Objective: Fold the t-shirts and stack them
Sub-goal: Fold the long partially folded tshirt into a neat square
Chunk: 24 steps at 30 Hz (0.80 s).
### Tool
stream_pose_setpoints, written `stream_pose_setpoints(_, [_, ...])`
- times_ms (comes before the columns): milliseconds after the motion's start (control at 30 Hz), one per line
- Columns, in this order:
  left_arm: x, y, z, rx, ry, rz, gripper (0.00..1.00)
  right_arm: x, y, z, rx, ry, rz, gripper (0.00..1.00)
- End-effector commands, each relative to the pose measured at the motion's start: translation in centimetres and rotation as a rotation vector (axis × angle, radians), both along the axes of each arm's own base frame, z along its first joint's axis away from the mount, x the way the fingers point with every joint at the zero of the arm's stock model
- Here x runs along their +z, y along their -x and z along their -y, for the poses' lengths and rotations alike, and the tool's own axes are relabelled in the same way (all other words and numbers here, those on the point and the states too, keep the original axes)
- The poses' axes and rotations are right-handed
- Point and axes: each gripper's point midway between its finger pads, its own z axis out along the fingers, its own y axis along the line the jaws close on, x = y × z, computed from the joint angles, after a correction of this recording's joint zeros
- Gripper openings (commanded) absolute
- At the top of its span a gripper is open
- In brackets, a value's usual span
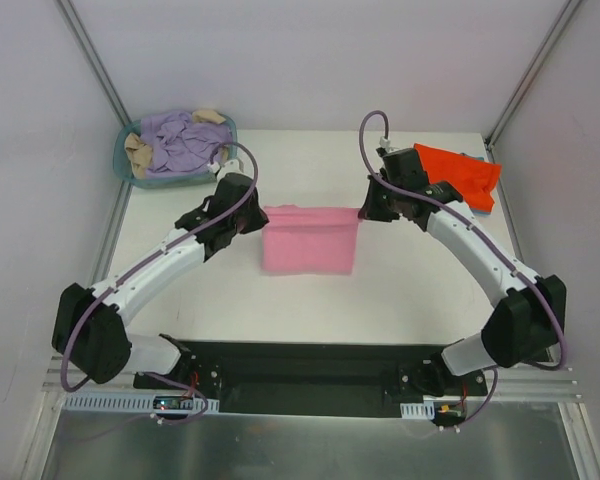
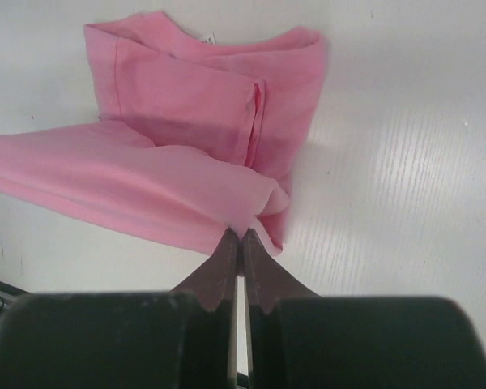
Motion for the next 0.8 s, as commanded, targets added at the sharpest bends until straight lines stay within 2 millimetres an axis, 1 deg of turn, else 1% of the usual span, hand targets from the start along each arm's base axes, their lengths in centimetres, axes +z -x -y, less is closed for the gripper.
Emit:
stream_pose_setpoints(0, [1.2, -4.2, -0.7, -0.004, -0.057, 0.047, 0.0, 0.6, -4.1, 1.8, -0.045, 0.023, 0.045, 0.01])
stream_pose_setpoints(33, [0.7, -5.1, -0.1, -0.014, -0.061, 0.031, 0.0, -0.6, -4.7, 1.8, -0.047, 0.031, 0.017, 0.01])
stream_pose_setpoints(100, [0.1, -6.1, -0.1, -0.009, -0.069, 0.015, 0.0, -0.9, -6.0, 1.6, -0.036, 0.015, 0.018, 0.01])
stream_pose_setpoints(133, [-0.5, -6.9, 0.2, -0.01, -0.073, -0.002, 0.0, -1.8, -6.8, 1.5, -0.037, 0.015, 0.002, 0.01])
stream_pose_setpoints(200, [-1.4, -7.8, -0.1, 0.002, -0.081, -0.021, 0.0, -2.7, -8.1, 1.3, -0.038, -0.001, -0.008, 0.01])
stream_pose_setpoints(233, [-2.2, -8.6, -0.1, 0.009, -0.09, -0.037, 0.0, -2.7, -8.9, 1.1, -0.041, -0.012, -0.006, 0.01])
stream_pose_setpoints(267, [-2.6, -9.0, -0.1, 0.013, -0.093, -0.046, 0.0, -4.6, -9.6, 0.9, -0.044, -0.008, -0.046, 0.01])
stream_pose_setpoints(300, [-2.9, -9.5, -0.2, 0.016, -0.095, -0.053, 0.0, -4.9, -10.3, 0.7, -0.051, -0.029, -0.056, 0.01])
stream_pose_setpoints(333, [-3.8, -10.5, -0.3, 0.025, -0.1, -0.069, 0.0, -5.3, -10.9, 0.7, -0.059, -0.035, -0.062, 0.01])
stream_pose_setpoints(367, [-4.1, -10.9, -0.2, 0.019, -0.098, -0.076, 0.0, -6.6, -11.9, 0.5, -0.061, -0.036, -0.082, 0.01])
stream_pose_setpoints(400, [-4.5, -11.4, -0.3, 0.019, -0.097, -0.085, 0.0, -6.9, -12.6, 0.4, -0.059, -0.051, -0.078, 0.01])
stream_pose_setpoints(433, [-5.3, -12.2, -0.4, 0.023, -0.098, -0.104, 0.0, -7.4, -13.2, 0.3, -0.061, -0.054, -0.082, 0.01])
stream_pose_setpoints(467, [-5.8, -12.6, -0.3, 0.012, -0.09, -0.116, 0.0, -7.2, -14.1, 0.1, -0.056, -0.061, -0.066, 0.01])
stream_pose_setpoints(500, [-6.2, -12.8, -0.4, 0.01, -0.087, -0.129, 0.0, -9.0, -14.7, 0.0, -0.054, -0.055, -0.087, 0.01])
stream_pose_setpoints(533, [-7.0, -13.4, -0.4, 0.012, -0.09, -0.146, 0.0, -9.2, -15.3, 0.0, -0.053, -0.052, -0.084, 0.06])
stream_pose_setpoints(567, [-7.3, -13.8, -0.8, 0.02, -0.088, -0.157, 0.0, -9.7, -15.7, -0.2, -0.047, -0.052, -0.09, 0.11])
stream_pose_setpoints(600, [-7.6, -13.9, -0.8, 0.017, -0.082, -0.169, 0.03, -10.5, -16.5, -0.4, -0.045, -0.053, -0.098, 0.32])
stream_pose_setpoints(633, [-8.1, -14.2, -0.8, 0.016, -0.08, -0.183, 0.19, -10.7, -16.7, -0.7, -0.04, -0.056, -0.106, 0.43])
stream_pose_setpoints(667, [-8.1, -14.4, -0.9, 0.013, -0.074, -0.187, 0.31, -11.0, -16.7, -0.7, -0.032, -0.055, -0.122, 0.53])
stream_pose_setpoints(700, [-8.1, -14.5, -0.7, 0.006, -0.063, -0.189, 0.46, -10.4, -17.2, -1.0, -0.024, -0.065, -0.111, 0.7])
stream_pose_setpoints(733, [-7.5, -14.5, -0.3, -0.011, -0.051, -0.182, 0.65, -10.2, -17.0, -1.1, -0.013, -0.067, -0.114, 0.83])
stream_pose_setpoints(767, [-7.2, -14.3, -0.2, -0.018, -0.044, -0.18, 0.83, -9.3, -16.9, -1.1, -0.008, -0.071, -0.099, 0.94])
